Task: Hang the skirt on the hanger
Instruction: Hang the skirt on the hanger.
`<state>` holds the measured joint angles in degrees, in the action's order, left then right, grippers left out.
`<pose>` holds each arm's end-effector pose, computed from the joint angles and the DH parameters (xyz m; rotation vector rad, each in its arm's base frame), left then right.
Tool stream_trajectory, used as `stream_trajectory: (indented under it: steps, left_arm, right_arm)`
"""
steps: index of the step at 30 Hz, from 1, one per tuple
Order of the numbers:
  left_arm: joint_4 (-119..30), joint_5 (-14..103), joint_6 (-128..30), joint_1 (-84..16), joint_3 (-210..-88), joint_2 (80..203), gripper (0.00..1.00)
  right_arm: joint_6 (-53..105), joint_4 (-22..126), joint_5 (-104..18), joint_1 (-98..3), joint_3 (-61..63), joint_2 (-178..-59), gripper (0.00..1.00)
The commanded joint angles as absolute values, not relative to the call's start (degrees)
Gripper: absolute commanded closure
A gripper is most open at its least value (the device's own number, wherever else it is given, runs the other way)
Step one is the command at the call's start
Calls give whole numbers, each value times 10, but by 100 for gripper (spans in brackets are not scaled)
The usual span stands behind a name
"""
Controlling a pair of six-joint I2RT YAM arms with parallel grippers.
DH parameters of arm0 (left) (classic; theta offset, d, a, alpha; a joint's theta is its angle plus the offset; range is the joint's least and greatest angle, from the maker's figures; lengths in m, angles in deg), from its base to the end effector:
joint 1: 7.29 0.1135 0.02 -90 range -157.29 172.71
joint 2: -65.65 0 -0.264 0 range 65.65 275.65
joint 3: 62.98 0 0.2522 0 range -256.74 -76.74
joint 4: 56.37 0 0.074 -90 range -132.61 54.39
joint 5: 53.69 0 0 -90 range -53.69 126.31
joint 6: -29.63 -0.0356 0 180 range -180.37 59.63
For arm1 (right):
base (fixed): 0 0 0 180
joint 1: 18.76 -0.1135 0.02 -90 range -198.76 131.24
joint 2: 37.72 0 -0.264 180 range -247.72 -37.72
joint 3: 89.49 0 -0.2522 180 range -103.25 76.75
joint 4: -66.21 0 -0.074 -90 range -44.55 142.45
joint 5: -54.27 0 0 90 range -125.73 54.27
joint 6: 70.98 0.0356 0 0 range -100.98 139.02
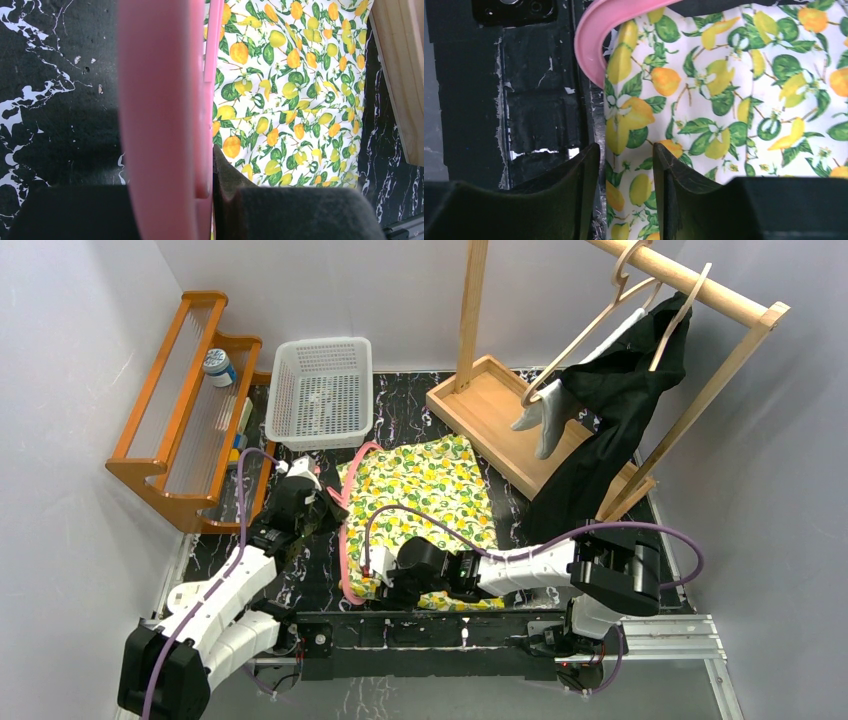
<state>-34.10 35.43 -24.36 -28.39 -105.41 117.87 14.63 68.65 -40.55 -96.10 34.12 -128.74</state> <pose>0.1865 -0.0714 0.2211 -0.2926 2.1645 -0.5633 0.0683 0.3176 0.1758 -1.5102 1.6658 0.8139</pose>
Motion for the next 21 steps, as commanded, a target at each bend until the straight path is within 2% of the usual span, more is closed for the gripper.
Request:
stream_trajectory:
  steps: [1,3,8,11,18,21]
  left_arm:
    - [-321,358,-248,-284,-1072,1186,100]
    - [-321,358,-248,-283,-1072,1186,100]
    - [-320,363,-250,-283,-1072,1187,100]
    - [-319,366,-253,-283,-1071,1187,100]
    - [-320,386,-258,-283,-1070,1188,100]
    - [-320,381,-262,-284,-1069,1188,100]
  right_arm:
    - [119,697,-417,-972,312,-1295,52]
    - [120,702,-404,-972,315,-1297,59]
    - [107,704,-381,-973,286,-1320,87]
    - [103,705,-380,-974,262,-1322,100]
    - [103,718,-399,-975,227,-1342,99]
    - [118,713,-376,-975,227,-1343,76]
